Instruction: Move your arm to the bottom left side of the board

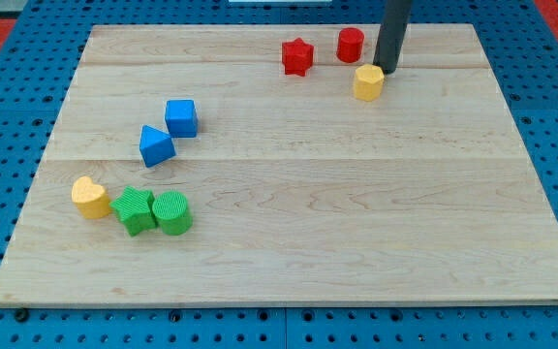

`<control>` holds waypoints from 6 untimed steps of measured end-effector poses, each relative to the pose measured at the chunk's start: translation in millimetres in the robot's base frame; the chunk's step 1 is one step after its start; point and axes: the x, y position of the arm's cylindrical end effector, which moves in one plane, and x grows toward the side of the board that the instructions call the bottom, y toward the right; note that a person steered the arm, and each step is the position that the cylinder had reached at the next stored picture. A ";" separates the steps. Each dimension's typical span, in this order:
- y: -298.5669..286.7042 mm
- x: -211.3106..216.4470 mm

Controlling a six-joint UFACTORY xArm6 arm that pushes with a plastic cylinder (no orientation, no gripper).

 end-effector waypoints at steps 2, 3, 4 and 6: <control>32.6 66.6; -3.4 153.4; -35.7 264.1; -200.1 310.5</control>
